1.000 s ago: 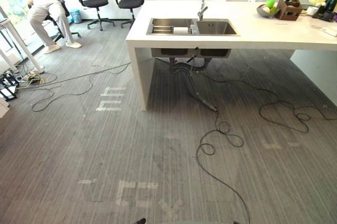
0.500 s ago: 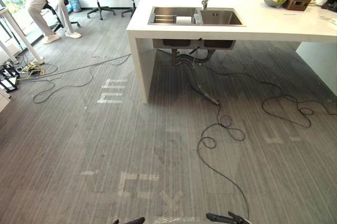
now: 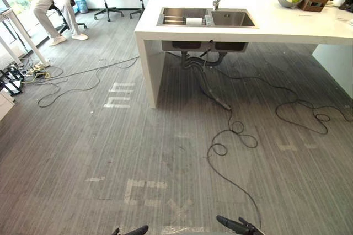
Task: Walk over to the sink, pick up the cup, carry it to the dishwasher, place the cup inside the dishwasher, then close the dishwasher door
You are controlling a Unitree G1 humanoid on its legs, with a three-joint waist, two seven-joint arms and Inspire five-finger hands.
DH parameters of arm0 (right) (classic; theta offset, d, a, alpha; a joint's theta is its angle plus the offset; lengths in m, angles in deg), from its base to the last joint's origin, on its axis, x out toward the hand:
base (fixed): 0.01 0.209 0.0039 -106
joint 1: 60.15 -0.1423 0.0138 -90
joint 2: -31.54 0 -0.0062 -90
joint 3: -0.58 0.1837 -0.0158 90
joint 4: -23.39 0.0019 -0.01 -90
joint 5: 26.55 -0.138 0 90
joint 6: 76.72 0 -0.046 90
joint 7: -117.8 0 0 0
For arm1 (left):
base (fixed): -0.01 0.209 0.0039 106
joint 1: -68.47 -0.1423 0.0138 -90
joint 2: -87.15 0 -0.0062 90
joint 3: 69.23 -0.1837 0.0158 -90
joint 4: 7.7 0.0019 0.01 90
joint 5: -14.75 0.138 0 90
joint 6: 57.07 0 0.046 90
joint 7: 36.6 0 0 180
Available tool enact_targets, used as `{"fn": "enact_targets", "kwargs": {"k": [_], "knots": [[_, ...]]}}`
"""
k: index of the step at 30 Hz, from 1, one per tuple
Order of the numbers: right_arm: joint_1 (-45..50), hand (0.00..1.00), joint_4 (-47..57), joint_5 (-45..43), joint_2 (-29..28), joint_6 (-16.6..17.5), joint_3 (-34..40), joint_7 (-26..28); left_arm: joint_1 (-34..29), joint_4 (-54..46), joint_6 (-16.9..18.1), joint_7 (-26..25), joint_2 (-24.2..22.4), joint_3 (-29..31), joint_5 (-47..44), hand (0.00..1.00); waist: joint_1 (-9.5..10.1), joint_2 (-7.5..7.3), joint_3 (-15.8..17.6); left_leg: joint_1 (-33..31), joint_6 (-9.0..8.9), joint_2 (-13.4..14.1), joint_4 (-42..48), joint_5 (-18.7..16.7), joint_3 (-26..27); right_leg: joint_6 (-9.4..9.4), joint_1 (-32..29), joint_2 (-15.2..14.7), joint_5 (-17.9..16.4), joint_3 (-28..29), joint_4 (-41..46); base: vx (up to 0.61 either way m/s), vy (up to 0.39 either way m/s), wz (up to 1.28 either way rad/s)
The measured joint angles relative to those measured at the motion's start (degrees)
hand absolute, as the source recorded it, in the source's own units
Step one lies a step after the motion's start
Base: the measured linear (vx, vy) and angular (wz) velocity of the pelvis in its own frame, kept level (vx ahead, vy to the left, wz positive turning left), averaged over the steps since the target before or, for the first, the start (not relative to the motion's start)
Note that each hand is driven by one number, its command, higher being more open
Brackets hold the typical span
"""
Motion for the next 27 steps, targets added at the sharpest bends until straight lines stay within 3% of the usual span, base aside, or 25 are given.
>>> {"fn": "enact_targets", "kwargs": {"k": [9, 15, 18, 19, 21, 25, 27], "knots": [[-0.5, 1.0, 0.0, 0.2, 0.3, 1.4, -2.3, 1.7, -0.1, 0.1, 3.7, 0.3, 0.2, -1.3, 2.6, 1.0, -0.04, -0.02, 0.2, -0.1, 0.04, -0.1, 0.0, 0.1, -0.1, -1.01, 0.0, 0.1, 0.8, 0.1, -0.4, -0.04, -0.019, -0.01], [-2.3, 1.0, -0.1, 0.5, -1.0, 0.6, -4.0, 3.1, 0.1, 0.1, 4.7, 0.3, 0.2, -2.3, 2.9, 1.0, -0.08, 0.0, 0.8, 0.9, 0.06, -0.3, 0.2, 0.1, -0.4, -0.38, 0.7, -0.2, 0.5, -0.4, 1.0, -0.01, -0.002, 0.03], [-2.7, 1.0, 1.6, 1.1, -0.5, 2.0, -4.5, 2.9, 0.7, -0.1, 5.5, 0.2, 0.2, -3.1, 4.6, 1.0, -0.09, 0.43, 2.4, 1.3, 1.46, 0.0, 0.2, -0.8, -0.8, 3.57, -7.0, -2.7, -4.9, -0.1, 19.1, -0.08, 0.044, 0.07], [-2.7, 1.0, 3.0, 0.9, -0.5, 3.0, -4.5, 2.7, 0.8, -0.5, 6.0, 0.0, 0.6, -3.3, 4.5, 1.0, -0.11, -0.05, 3.5, 1.7, 2.13, -0.8, 0.8, -1.0, -0.6, 3.06, -13.2, -5.2, -5.8, 0.8, 32.9, -0.1, 0.069, -0.02], [-2.5, 1.0, 3.8, -0.1, -0.7, 4.0, -4.7, 2.6, 0.4, -1.0, 5.8, -1.1, 1.1, -3.1, 2.9, 1.0, -0.63, -1.02, 4.5, 3.3, 3.1, -1.9, 0.9, -1.3, -0.7, 1.31, -16.6, -7.8, -6.6, 0.9, 41.5, -0.05, 0.062, 0.02], [-2.0, 1.0, 3.6, -2.3, -0.7, 4.0, -4.4, 3.1, 0.4, -0.9, 5.1, -2.2, -0.2, 0.5, 1.9, 1.0, -1.79, -0.99, 5.1, 3.9, 3.24, -1.1, 2.5, -3.1, -1.7, 1.21, -17.1, -7.6, -8.7, 0.4, 34.1, 0.09, 0.014, 0.08], [-1.5, 1.0, 4.0, -5.7, -1.2, 3.8, -2.8, 4.2, 0.9, -0.9, 4.5, -2.2, -1.1, 3.0, 2.5, 1.0, -2.17, -0.52, 6.4, 3.6, 1.82, 1.9, 5.5, -5.7, -1.9, 1.37, -18.8, -5.8, -6.6, 0.2, 25.7, 0.16, -0.084, 0.04]]}}
